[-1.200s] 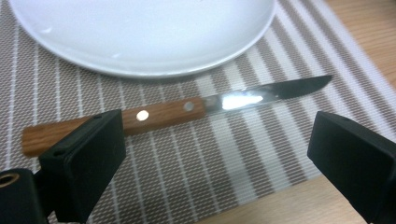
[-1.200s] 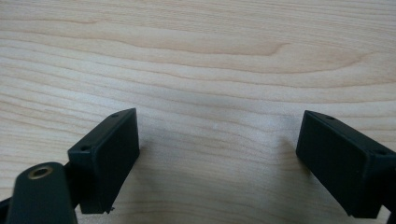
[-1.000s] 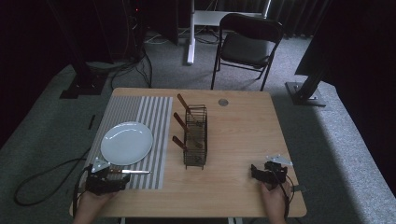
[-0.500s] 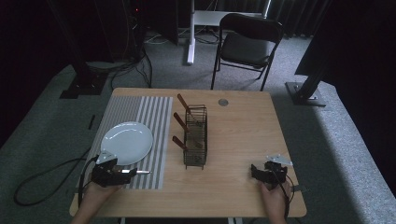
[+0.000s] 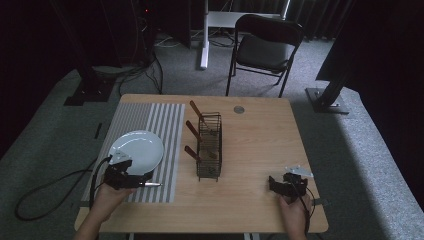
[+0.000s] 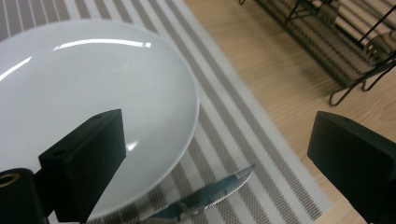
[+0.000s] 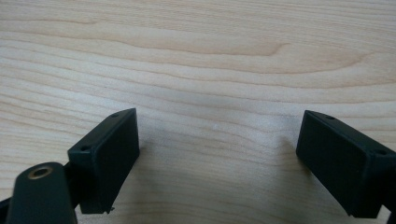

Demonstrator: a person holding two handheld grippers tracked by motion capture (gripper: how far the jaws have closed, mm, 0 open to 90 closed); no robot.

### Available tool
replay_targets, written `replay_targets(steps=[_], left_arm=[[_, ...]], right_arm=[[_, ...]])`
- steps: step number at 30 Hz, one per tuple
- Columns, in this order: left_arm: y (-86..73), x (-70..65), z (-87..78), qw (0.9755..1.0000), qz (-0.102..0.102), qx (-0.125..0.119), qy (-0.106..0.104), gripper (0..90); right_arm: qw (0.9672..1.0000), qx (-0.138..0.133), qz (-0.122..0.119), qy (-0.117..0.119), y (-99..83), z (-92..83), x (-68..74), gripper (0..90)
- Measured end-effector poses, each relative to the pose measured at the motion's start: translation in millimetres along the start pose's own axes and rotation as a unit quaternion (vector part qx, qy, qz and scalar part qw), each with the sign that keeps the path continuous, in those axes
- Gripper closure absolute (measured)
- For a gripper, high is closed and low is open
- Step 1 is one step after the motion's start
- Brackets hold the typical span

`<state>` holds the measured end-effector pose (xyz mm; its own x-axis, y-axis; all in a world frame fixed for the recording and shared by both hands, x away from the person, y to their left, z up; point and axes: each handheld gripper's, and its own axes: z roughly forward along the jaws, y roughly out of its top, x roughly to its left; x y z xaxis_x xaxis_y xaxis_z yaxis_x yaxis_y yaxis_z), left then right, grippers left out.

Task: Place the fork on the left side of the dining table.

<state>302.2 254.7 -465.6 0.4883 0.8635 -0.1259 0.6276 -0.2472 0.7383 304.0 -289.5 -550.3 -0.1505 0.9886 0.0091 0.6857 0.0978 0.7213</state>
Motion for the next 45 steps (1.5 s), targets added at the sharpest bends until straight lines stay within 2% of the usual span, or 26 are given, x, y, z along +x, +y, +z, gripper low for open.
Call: replay_targets(steps=[4, 8, 10, 12, 20, 24, 25, 37, 39, 42, 44, 45], left_arm=[[9.9, -2.4, 0.8, 0.9999, 0.003, -0.005, -0.009, 4.5], [19.5, -8.2, -1.3, 0.9996, 0.022, -0.014, 0.004, 4.5], [24.9, -11.0, -3.0, 0.9993, 0.031, -0.019, -0.004, 5.8], [30.1, -12.8, -2.8, 0.9991, 0.038, -0.019, -0.002, 6.2], [47.4, -16.0, 1.3, 0.9986, 0.028, -0.032, -0.031, 6.2], [52.3, -18.4, 3.8, 0.9985, 0.030, -0.031, -0.035, 6.2], [57.2, -20.9, 4.9, 0.9983, 0.038, -0.031, -0.032, 6.2], [99.1, -27.9, 2.3, 0.9969, 0.048, -0.045, -0.042, 6.2], [104.9, -31.2, 2.8, 0.9966, 0.056, -0.046, -0.039, 6.2], [112.3, -35.4, 4.7, 0.9962, 0.059, -0.048, -0.043, 6.2], [116.3, -37.2, 7.1, 0.9958, 0.058, -0.047, -0.053, 6.3], [118.0, -38.4, 8.2, 0.9959, 0.059, -0.047, -0.050, 6.3]], right_arm=[[1.0000, 0.000, 0.000, 0.000, 0.0, 0.0, 0.0, 12.9], [1.0000, 0.000, 0.000, 0.000, 0.0, 0.1, -0.1, 12.9], [1.0000, 0.000, 0.000, 0.000, 0.0, 0.1, -0.1, 12.9], [1.0000, 0.000, 0.000, 0.000, 0.0, 0.1, -0.1, 12.9], [1.0000, 0.000, 0.000, 0.000, 0.0, 0.1, -0.1, 12.9], [1.0000, 0.000, 0.000, 0.000, 0.0, 0.1, -0.1, 12.9], [1.0000, 0.000, 0.001, 0.000, 0.0, 0.0, 0.0, 12.8], [1.0000, -0.001, 0.000, 0.000, 0.0, 0.1, -0.2, 12.9], [1.0000, 0.000, 0.000, 0.001, 0.0, 0.0, -0.1, 12.8], [1.0000, 0.000, 0.001, 0.000, 0.0, 0.1, 0.0, 12.9], [1.0000, -0.001, 0.001, 0.000, 0.0, 0.1, -0.1, 12.9], [1.0000, 0.000, 0.001, 0.000, 0.0, 0.0, -0.1, 12.9]])
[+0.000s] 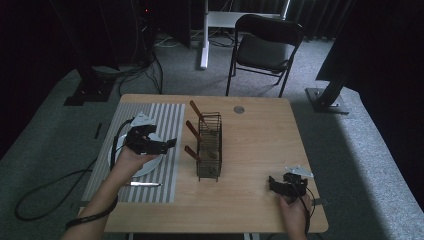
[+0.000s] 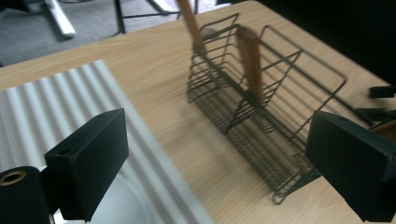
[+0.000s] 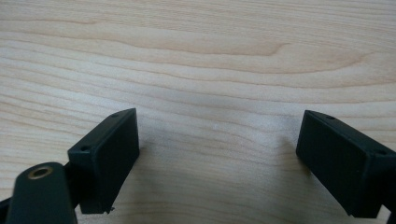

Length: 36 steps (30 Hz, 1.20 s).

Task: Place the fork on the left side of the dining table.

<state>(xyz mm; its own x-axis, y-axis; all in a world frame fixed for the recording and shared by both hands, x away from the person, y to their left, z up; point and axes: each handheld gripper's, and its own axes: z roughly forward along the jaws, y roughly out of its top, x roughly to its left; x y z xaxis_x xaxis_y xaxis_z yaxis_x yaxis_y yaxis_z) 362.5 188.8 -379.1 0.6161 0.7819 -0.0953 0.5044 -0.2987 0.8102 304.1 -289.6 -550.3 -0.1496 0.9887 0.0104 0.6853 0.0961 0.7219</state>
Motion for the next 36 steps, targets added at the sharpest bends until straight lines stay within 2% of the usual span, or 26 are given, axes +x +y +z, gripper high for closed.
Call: replay_targets(steps=[7, 9, 10, 13, 23, 27, 29, 33, 34, 35, 36], left_arm=[[8.0, -2.4, 8.7, 0.9999, -0.011, 0.000, -0.011, 6.3], [10.9, -2.9, 12.2, 0.9999, -0.010, 0.002, -0.011, 6.3], [12.1, -2.9, 13.6, 0.9999, -0.005, 0.004, -0.011, 12.0], [15.8, -1.7, 18.7, 0.9998, -0.013, 0.007, -0.016, 12.0], [25.4, -5.2, 35.9, 0.9993, -0.010, 0.017, -0.031, 13.9], [27.4, -7.1, 43.2, 0.9994, -0.010, 0.025, -0.020, 16.8], [27.7, -6.0, 46.5, 0.9992, -0.017, 0.024, -0.026, 18.9], [27.7, -5.7, 51.4, 0.9990, -0.020, 0.031, -0.024, 19.0], [26.9, -5.3, 55.4, 0.9986, -0.022, 0.031, -0.035, 19.0], [26.7, -5.7, 57.0, 0.9986, -0.021, 0.032, -0.036, 25.4], [25.9, -6.2, 60.8, 0.9986, -0.019, 0.034, -0.036, 25.5]], right_arm=[[1.0000, 0.000, 0.000, 0.000, 0.0, 0.0, 0.0, 12.9], [1.0000, 0.000, 0.000, 0.000, 0.0, 0.0, 0.0, 12.9], [1.0000, 0.000, 0.000, 0.000, 0.0, 0.0, 0.0, 12.9], [1.0000, 0.000, 0.001, 0.000, 0.0, 0.0, 0.1, 12.9], [1.0000, 0.000, 0.000, 0.000, 0.0, 0.0, -0.1, 12.9], [1.0000, 0.000, 0.000, 0.000, 0.0, 0.0, 0.0, 12.9], [1.0000, 0.000, 0.000, 0.000, 0.0, 0.0, 0.0, 12.9], [1.0000, 0.000, 0.000, 0.000, 0.0, 0.0, 0.0, 12.9], [1.0000, 0.000, 0.000, 0.000, 0.0, 0.0, 0.0, 12.9], [1.0000, 0.000, 0.000, 0.000, 0.0, 0.0, 0.0, 12.9], [1.0000, 0.000, 0.000, 0.000, 0.0, 0.0, -0.1, 12.9]])
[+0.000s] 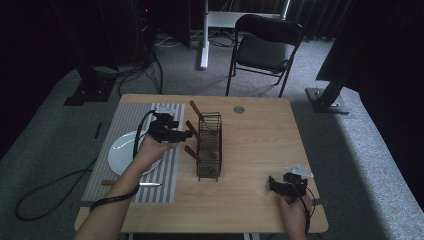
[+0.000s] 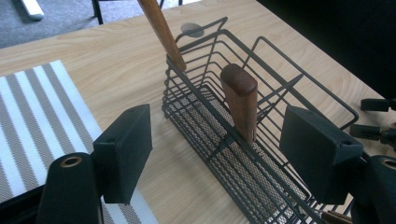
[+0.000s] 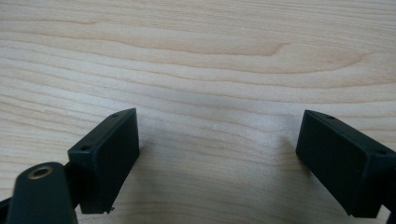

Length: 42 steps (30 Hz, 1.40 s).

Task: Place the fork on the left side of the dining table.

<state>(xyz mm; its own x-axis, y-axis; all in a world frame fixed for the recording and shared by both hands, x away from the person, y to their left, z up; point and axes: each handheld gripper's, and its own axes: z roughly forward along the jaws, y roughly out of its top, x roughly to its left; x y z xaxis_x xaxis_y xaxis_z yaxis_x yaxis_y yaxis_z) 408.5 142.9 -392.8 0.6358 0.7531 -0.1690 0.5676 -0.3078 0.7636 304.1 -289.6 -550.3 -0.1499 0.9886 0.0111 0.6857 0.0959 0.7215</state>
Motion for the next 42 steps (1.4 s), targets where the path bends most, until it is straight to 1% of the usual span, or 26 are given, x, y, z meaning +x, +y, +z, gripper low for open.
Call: replay_targets(steps=[1, 2, 3, 5, 6, 8, 9, 11, 12, 13, 14, 16, 17, 18, 20, 21, 23, 26, 27, 28, 29, 33, 38, 40, 41, 42], left_arm=[[0.0, 0.0, 0.0, 1.0000, 0.000, 0.000, 0.000, 27.3], [-0.5, 0.3, 1.3, 1.0000, 0.003, 0.001, -0.004, 34.2], [-1.3, 0.8, 4.0, 0.9999, 0.002, 0.000, -0.012, 34.2], [-2.0, 1.7, 7.8, 0.9999, -0.003, 0.000, -0.017, 35.1], [-2.6, 3.3, 10.1, 0.9994, -0.011, -0.004, -0.033, 41.2], [-2.6, 3.3, 10.1, 0.9994, -0.011, -0.004, -0.033, 41.7], [-2.9, 3.5, 12.8, 0.9990, -0.017, -0.006, -0.041, 46.6], [-3.2, 3.3, 14.9, 0.9988, -0.021, -0.007, -0.043, 46.7], [-4.7, 4.8, 18.0, 0.9984, -0.033, -0.008, -0.045, 51.0], [-4.7, 4.8, 18.0, 0.9984, -0.033, -0.008, -0.045, 52.2], [-5.5, 5.8, 18.6, 0.9978, -0.039, -0.010, -0.054, 52.2], [-6.6, 6.2, 19.6, 0.9970, -0.045, -0.015, -0.061, 56.1], [-6.9, 6.7, 19.7, 0.9960, -0.050, -0.018, -0.071, 58.5], [-6.9, 6.2, 19.4, 0.9957, -0.052, -0.025, -0.073, 61.8], [-6.7, 4.6, 19.0, 0.9956, -0.045, -0.029, -0.077, 67.9], [-6.8, 3.3, 19.1, 0.9961, -0.039, -0.031, -0.072, 70.2], [-6.9, 1.6, 19.4, 0.9960, -0.035, -0.029, -0.076, 73.0], [-7.6, 2.5, 19.0, 0.9950, -0.043, -0.031, -0.084, 74.7], [-8.8, 3.8, 18.1, 0.9938, -0.049, -0.034, -0.094, 74.7], [-9.7, 3.7, 17.7, 0.9935, -0.051, -0.033, -0.097, 78.3], [-11.2, 3.1, 16.7, 0.9930, -0.055, -0.037, -0.098, 79.2], [-13.6, 3.5, 15.1, 0.9922, -0.057, -0.041, -0.103, 80.1], [-14.3, 2.0, 14.6, 0.9925, -0.057, -0.043, -0.099, 80.4], [-14.6, 2.9, 12.7, 0.9913, -0.065, -0.051, -0.103, 80.6], [-14.0, 2.8, 10.2, 0.9920, -0.060, -0.052, -0.099, 80.6], [-14.0, 2.8, 10.2, 0.9920, -0.060, -0.052, -0.099, 80.6]], right_arm=[[1.0000, 0.000, 0.000, 0.000, 0.0, 0.0, 0.0, 12.9], [1.0000, 0.000, 0.000, 0.000, 0.0, 0.0, 0.0, 12.9], [1.0000, 0.000, 0.000, 0.000, 0.0, 0.0, 0.0, 12.9], [1.0000, 0.000, 0.000, 0.000, 0.0, 0.0, 0.0, 12.9], [1.0000, 0.000, 0.000, 0.000, 0.0, 0.0, 0.0, 13.0], [1.0000, 0.000, 0.000, 0.000, 0.0, 0.0, 0.0, 12.9], [1.0000, 0.000, 0.000, 0.000, 0.0, 0.0, 0.0, 13.0], [1.0000, 0.000, 0.000, 0.000, 0.0, 0.0, 0.0, 12.9], [1.0000, 0.000, 0.000, 0.000, 0.0, 0.0, 0.0, 13.0], [1.0000, 0.000, 0.000, 0.000, 0.0, 0.0, 0.0, 13.0], [1.0000, 0.000, 0.000, 0.000, 0.0, 0.0, 0.0, 13.0], [1.0000, 0.000, 0.001, 0.000, 0.0, -0.1, 0.0, 13.0], [1.0000, 0.000, 0.000, 0.000, 0.0, 0.0, 0.0, 13.0], [1.0000, 0.000, 0.001, 0.000, 0.0, -0.1, 0.0, 13.0], [1.0000, 0.000, 0.000, 0.000, 0.0, 0.0, 0.0, 13.0], [1.0000, 0.000, 0.000, 0.000, 0.0, 0.0, 0.0, 13.0], [1.0000, 0.000, 0.001, 0.000, 0.0, -0.1, 0.0, 13.0], [1.0000, 0.000, 0.000, 0.000, 0.0, -0.1, 0.0, 13.0], [1.0000, 0.000, 0.000, 0.000, 0.0, 0.0, 0.0, 13.0], [1.0000, 0.000, 0.001, 0.000, 0.0, 0.0, 0.0, 13.0], [1.0000, 0.000, 0.001, 0.000, 0.0, -0.1, 0.0, 13.0], [1.0000, 0.000, 0.001, 0.000, 0.0, -0.1, 0.0, 13.0], [1.0000, 0.000, 0.001, 0.000, 0.0, -0.1, 0.0, 13.0], [1.0000, 0.000, 0.001, 0.000, 0.0, -0.1, 0.0, 13.0], [1.0000, 0.000, 0.001, 0.000, 0.0, 0.0, 0.0, 13.0], [1.0000, 0.000, 0.001, 0.000, 0.0, 0.0, 0.0, 13.0]])
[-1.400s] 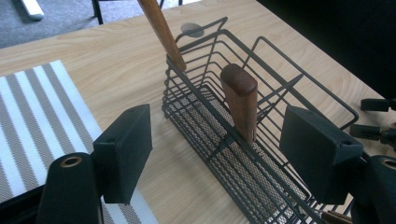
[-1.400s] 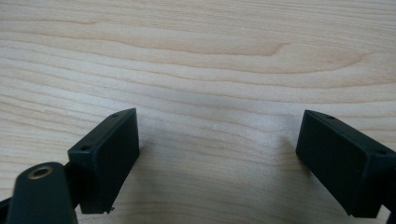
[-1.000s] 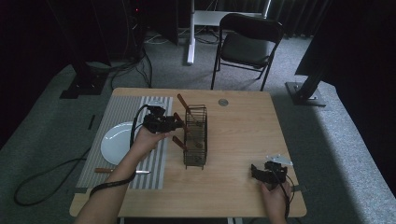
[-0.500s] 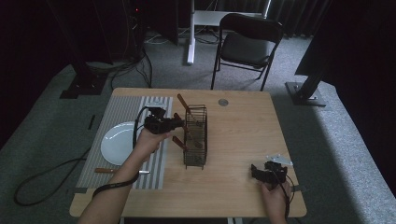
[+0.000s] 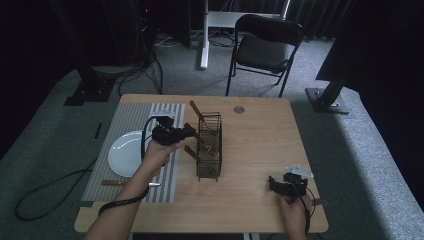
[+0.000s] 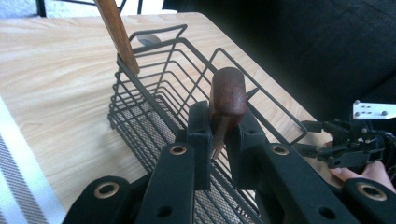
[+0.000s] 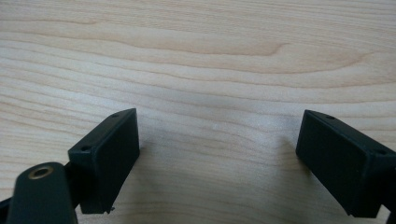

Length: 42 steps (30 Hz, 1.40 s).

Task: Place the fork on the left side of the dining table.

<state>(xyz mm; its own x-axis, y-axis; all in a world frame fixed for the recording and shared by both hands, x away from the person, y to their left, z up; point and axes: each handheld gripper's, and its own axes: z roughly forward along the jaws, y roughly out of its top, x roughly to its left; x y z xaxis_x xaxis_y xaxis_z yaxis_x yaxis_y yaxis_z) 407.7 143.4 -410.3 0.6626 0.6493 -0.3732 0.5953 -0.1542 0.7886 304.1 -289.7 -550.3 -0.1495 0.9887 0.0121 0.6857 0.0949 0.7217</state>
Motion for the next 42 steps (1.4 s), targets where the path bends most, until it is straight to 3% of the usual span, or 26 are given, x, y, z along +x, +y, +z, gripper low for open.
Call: replay_targets(steps=[6, 11, 23, 31, 36, 42], left_arm=[[5.0, -2.9, -9.6, 1.0000, 0.002, 0.001, -0.001, 80.7], [11.9, -5.0, -18.9, 0.9999, -0.002, -0.015, -0.007, 80.7], [27.5, -18.7, -36.2, 0.9997, 0.016, -0.019, -0.009, 80.6], [36.1, -23.0, -48.1, 0.9992, 0.013, -0.037, -0.012, 80.6], [45.2, -29.9, -64.1, 0.9986, 0.024, -0.046, -0.010, 80.6], [52.1, -29.0, -84.5, 0.9977, 0.019, -0.065, -0.007, 80.7]], right_arm=[[1.0000, 0.000, 0.000, 0.000, 0.0, 0.0, 0.0, 13.0], [1.0000, 0.000, -0.001, 0.000, 0.0, 0.0, 0.0, 13.0], [1.0000, -0.001, -0.001, -0.001, 0.0, 0.1, -0.1, 13.0], [1.0000, -0.001, 0.000, 0.000, 0.1, 0.1, 0.0, 13.0], [1.0000, -0.001, -0.001, 0.000, 0.0, 0.1, -0.1, 13.0], [1.0000, 0.000, 0.000, 0.000, 0.1, 0.0, 0.1, 13.0]])
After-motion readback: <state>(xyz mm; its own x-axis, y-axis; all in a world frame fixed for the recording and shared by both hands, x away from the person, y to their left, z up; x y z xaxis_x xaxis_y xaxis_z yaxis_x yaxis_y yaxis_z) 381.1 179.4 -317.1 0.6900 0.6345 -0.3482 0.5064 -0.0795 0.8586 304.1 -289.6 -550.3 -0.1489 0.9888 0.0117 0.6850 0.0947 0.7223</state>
